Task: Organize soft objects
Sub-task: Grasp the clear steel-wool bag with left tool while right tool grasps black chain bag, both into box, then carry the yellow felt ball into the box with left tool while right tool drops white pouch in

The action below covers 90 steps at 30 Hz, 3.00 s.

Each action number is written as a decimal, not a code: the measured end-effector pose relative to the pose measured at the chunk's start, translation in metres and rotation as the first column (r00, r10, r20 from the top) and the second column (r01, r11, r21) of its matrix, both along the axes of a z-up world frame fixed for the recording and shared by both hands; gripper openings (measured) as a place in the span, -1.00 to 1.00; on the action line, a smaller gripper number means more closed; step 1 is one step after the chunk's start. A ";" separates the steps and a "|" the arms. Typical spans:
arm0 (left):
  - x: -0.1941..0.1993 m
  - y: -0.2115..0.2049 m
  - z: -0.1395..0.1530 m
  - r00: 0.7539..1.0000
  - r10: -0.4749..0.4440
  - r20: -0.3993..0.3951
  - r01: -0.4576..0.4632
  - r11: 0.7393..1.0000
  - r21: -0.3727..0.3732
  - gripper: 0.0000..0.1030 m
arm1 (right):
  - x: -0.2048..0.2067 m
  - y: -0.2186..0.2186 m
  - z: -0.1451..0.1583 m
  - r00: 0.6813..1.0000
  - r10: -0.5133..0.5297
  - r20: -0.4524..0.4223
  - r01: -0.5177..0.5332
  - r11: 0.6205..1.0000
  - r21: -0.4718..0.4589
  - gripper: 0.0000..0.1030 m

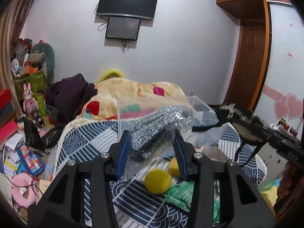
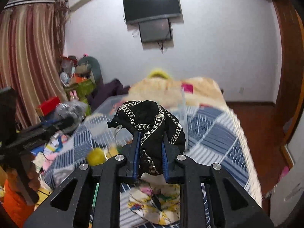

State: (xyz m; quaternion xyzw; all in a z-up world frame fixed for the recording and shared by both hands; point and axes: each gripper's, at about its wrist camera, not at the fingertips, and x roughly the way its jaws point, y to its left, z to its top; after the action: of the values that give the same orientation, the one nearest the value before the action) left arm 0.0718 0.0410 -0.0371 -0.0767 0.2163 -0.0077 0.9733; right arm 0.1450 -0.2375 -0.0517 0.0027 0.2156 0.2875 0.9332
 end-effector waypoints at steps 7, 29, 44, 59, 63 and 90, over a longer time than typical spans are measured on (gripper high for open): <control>0.025 0.002 0.016 1.000 -0.022 0.011 0.022 1.000 -0.006 -0.13 | 0.017 0.017 0.027 0.997 0.001 0.079 -0.001 1.000 -0.001 -0.66; 0.128 0.004 -0.032 0.972 -0.037 -0.233 0.048 0.998 0.041 -0.14 | 0.114 0.079 -0.022 0.988 0.021 -0.150 -0.049 0.982 -0.184 -0.65; 0.126 -0.006 -0.033 0.966 -0.071 -0.247 0.084 0.996 0.039 0.37 | 0.109 0.073 -0.027 0.984 0.046 -0.173 -0.084 0.973 -0.214 -0.29; 0.062 0.000 0.017 0.994 -0.064 -0.093 0.068 0.997 0.037 0.86 | 0.051 0.039 0.026 0.998 0.049 0.035 -0.045 0.993 -0.113 0.18; 0.045 0.000 0.016 0.994 -0.066 -0.082 0.070 0.997 0.036 0.87 | 0.039 0.032 0.020 0.998 0.057 0.039 -0.053 0.995 -0.086 0.30; 0.045 -0.023 -0.099 0.936 -0.108 -0.335 0.123 0.992 0.024 0.29 | 0.055 0.033 -0.084 0.954 0.058 -0.295 -0.101 0.986 -0.132 -0.40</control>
State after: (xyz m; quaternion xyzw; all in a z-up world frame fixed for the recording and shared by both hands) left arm 0.1163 0.0179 -0.1363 -0.0425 0.3820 -0.0472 0.9220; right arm 0.1996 -0.2043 -0.1360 -0.0320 0.3706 0.3048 0.8768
